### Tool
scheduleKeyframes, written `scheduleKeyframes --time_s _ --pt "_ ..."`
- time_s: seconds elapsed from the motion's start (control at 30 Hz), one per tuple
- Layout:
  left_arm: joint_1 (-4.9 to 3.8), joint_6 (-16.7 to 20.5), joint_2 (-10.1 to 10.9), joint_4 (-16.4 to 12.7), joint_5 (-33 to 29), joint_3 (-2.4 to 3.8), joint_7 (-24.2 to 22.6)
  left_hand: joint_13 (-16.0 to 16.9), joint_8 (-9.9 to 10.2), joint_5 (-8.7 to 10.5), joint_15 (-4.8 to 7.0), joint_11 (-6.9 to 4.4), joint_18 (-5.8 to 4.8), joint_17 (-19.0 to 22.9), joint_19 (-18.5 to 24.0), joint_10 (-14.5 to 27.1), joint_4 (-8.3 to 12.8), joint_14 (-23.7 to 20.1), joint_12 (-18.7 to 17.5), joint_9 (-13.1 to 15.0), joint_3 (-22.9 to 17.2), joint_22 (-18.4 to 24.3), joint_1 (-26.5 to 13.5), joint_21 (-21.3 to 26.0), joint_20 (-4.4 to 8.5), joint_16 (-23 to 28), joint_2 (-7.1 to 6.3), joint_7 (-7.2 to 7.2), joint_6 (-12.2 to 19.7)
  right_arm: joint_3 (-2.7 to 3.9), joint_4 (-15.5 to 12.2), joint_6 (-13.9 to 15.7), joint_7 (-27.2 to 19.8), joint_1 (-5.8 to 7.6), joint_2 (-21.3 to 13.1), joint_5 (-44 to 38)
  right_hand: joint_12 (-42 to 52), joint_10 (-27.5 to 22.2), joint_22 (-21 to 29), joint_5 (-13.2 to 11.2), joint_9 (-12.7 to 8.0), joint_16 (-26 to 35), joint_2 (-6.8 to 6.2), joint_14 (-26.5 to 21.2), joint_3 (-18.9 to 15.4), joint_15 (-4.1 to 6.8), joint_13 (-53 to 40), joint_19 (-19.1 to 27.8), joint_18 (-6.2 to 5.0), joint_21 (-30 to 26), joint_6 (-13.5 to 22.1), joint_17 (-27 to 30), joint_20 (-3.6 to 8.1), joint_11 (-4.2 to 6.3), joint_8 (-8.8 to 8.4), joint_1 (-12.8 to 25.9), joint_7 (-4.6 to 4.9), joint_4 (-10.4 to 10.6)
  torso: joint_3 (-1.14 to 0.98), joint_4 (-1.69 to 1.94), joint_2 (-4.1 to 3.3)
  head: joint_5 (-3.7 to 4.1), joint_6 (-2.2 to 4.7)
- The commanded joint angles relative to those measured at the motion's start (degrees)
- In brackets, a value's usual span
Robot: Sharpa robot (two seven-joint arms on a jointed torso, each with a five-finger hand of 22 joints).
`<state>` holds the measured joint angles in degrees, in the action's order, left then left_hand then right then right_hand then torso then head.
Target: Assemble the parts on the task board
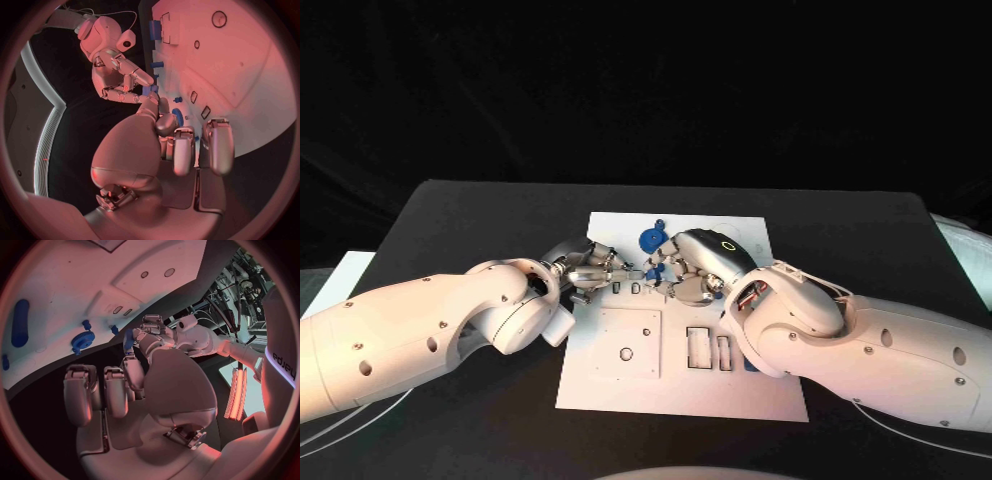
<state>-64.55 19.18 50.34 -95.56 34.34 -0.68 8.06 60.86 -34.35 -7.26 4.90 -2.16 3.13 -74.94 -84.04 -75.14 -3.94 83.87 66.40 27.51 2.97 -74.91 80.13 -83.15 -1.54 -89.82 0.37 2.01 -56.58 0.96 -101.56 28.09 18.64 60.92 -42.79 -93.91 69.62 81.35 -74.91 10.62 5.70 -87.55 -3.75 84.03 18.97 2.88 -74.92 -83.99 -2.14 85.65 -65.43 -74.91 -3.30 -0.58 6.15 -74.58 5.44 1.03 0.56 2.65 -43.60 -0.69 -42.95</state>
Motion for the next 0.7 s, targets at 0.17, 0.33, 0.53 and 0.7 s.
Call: scheduleKeyframes --time_s 0.17,0.33,0.53,0.7 --pt "-0.01 -0.5 0.7 0.5 0.2 0.03 -0.9 -0.1 -0.3 -0.2 0.42 -0.1 -1.0 -15.1 -2.2 -0.4 0.0 6.1 0.1 0.1 -0.3 -6.5 0.7 -0.2 0.47 -0.2 0.06 -0.41 -0.2 -0.02 1.3 -5.7 2.2 0.4 0.6 -3.0 0.0 0.3 -6.6 0.3 0.1 -0.3 0.12 5.1 0.0 0.34 -1.9 -2.1 0.28 0.2 -0.5 -11.3 0.31 -0.06 0.22 -0.1 -0.07 0.0 0.05 0.03 -0.01 0.22 -0.1" --pt "-0.02 -0.5 1.2 0.8 0.0 0.03 -1.1 -0.1 -0.3 -0.2 0.42 -0.1 -1.0 -15.1 -2.2 -0.4 0.0 6.1 0.1 0.1 -0.3 -6.5 0.7 -0.2 0.47 -0.2 0.06 -0.41 -0.2 -0.1 2.5 -7.0 2.8 0.7 1.4 -3.5 0.0 0.3 -6.6 0.2 0.1 -0.3 0.1 5.1 0.0 0.35 -1.9 -2.1 0.27 0.2 -0.5 -11.3 0.32 -0.06 0.23 -0.1 -0.08 0.1 0.06 0.02 0.0 0.28 -0.17" --pt "-0.04 -0.5 1.6 0.8 -0.3 0.04 -1.4 0.0 -0.3 -0.21 0.43 -0.11 -1.0 -15.1 -2.2 -0.4 0.1 6.1 0.2 0.1 -0.3 -6.5 0.8 -0.2 0.48 -0.2 0.07 -0.43 -0.2 -0.36 3.8 -8.7 3.6 1.11 2.5 -4.7 -0.1 0.3 -6.5 -0.1 0.1 -0.3 0.04 5.1 0.0 0.38 -1.9 -2.1 0.26 0.2 -0.6 -11.3 0.36 -0.04 0.22 0.0 -0.09 0.1 0.1 0.04 0.01 0.34 -0.22" --pt "-0.04 -0.5 1.7 0.5 -0.6 0.04 -1.6 0.0 -0.3 -0.21 0.44 -0.13 -1.0 -15.1 -2.2 -0.4 0.1 6.1 0.2 0.1 -0.4 -6.5 0.8 -0.2 0.49 -0.2 0.09 -0.45 -0.2 -0.64 4.8 -10.3 4.4 1.4 3.4 -5.8 -0.1 0.3 -6.5 -0.1 0.1 -0.3 0.04 5.1 0.0 0.38 -1.9 -2.1 0.26 0.2 -0.6 -11.3 0.36 -0.04 0.22 0.0 -0.09 0.1 0.08 0.04 -0.02 0.32 -0.31"
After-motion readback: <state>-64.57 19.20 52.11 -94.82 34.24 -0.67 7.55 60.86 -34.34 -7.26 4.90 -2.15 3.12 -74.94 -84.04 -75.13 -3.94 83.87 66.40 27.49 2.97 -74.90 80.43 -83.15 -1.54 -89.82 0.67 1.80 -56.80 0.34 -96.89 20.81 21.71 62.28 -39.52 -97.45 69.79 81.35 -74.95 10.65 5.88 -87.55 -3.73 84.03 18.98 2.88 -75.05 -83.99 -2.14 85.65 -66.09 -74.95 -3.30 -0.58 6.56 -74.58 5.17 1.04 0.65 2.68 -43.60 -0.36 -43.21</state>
